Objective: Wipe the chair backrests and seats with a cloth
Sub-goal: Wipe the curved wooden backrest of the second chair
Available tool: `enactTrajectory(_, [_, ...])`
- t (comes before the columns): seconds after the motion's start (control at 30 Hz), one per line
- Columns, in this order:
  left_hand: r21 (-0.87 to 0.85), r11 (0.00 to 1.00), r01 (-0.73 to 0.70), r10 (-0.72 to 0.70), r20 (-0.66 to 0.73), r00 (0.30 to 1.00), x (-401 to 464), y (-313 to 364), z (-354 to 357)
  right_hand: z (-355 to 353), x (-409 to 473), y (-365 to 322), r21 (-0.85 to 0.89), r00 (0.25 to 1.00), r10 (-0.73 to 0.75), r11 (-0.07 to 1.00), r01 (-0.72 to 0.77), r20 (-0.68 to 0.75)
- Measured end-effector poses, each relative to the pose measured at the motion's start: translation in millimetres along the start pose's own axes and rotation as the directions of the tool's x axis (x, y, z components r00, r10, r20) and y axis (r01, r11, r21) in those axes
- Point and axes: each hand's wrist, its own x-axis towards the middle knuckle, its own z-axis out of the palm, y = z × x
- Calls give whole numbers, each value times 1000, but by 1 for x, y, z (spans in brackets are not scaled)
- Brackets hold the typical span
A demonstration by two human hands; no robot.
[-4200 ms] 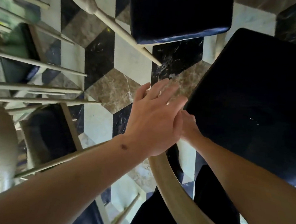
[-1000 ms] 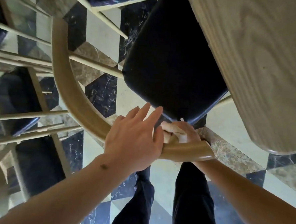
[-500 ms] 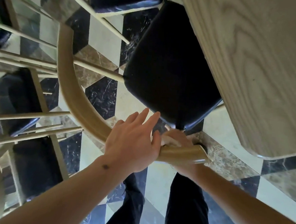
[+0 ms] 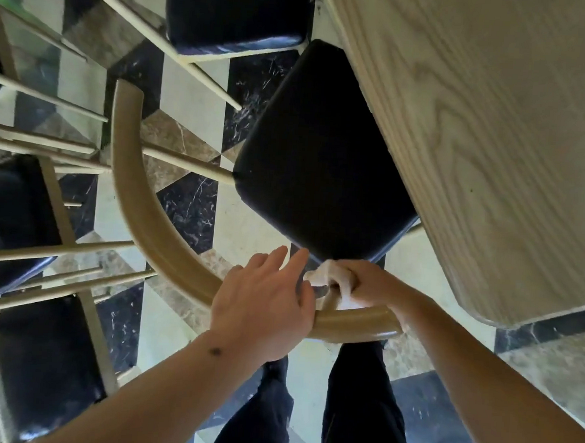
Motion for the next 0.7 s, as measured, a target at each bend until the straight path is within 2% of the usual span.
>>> enactTrajectory(0.03, [-7,1000,0,0,17,1000,1,0,-2,-14,-1,-5,81,995,79,994,-74,-63])
enactTrajectory(0.07, [-10,1000,0,1,35,999,1,1,-2,-28,-2,-12,225,985,118,970,-87,-126])
enactTrajectory(0.13, [-49,999,7,-4,58,998,1,1,0,-42,-5,-35,544,976,95,839,27,-195])
enactTrajectory(0.17, [-126,991,34,-23,82,996,5,-2,-2,-45,-4,-52,688,983,33,719,102,-180])
enactTrajectory(0.2, [-278,955,101,-67,128,990,11,-5,-6,-43,-5,-64,805,990,-47,578,134,-132])
enactTrajectory(0.23, [-473,866,165,-97,165,981,22,-12,-14,-41,-7,-78,874,987,-128,465,144,-94])
enactTrajectory(0.27, [-648,730,217,-115,196,974,37,-20,-24,-37,-10,-90,895,976,-211,423,138,-51])
enactTrajectory(0.3, [-754,614,233,-113,208,972,54,-28,-36,-35,-12,-99,893,964,-265,430,130,-13])
enactTrajectory(0.33, [-803,552,224,-88,211,974,72,-38,-48,-35,-11,-106,879,958,-288,461,124,16])
enactTrajectory(0.43, [-879,442,179,166,277,947,112,-66,-78,-49,-5,-139,874,953,-299,474,110,42])
enactTrajectory(0.5, [-922,342,180,438,326,838,139,-89,-93,-65,6,-163,870,949,-315,471,144,14])
enactTrajectory(0.57, [-935,237,263,588,354,728,159,-110,-104,-73,18,-180,865,956,-291,470,177,-37])
enactTrajectory(0.6, [-926,227,303,618,377,690,172,-122,-109,-75,29,-188,859,966,-246,476,186,-72])
enactTrajectory(0.63, [-915,254,312,612,402,681,181,-132,-114,-74,39,-193,848,974,-211,496,185,-89])
enactTrajectory(0.67, [-905,323,277,572,419,705,191,-137,-118,-71,48,-198,828,982,-153,532,175,-108])
enactTrajectory(0.7, [-889,416,192,510,403,760,200,-142,-122,-65,56,-200,807,988,-97,570,157,-124])
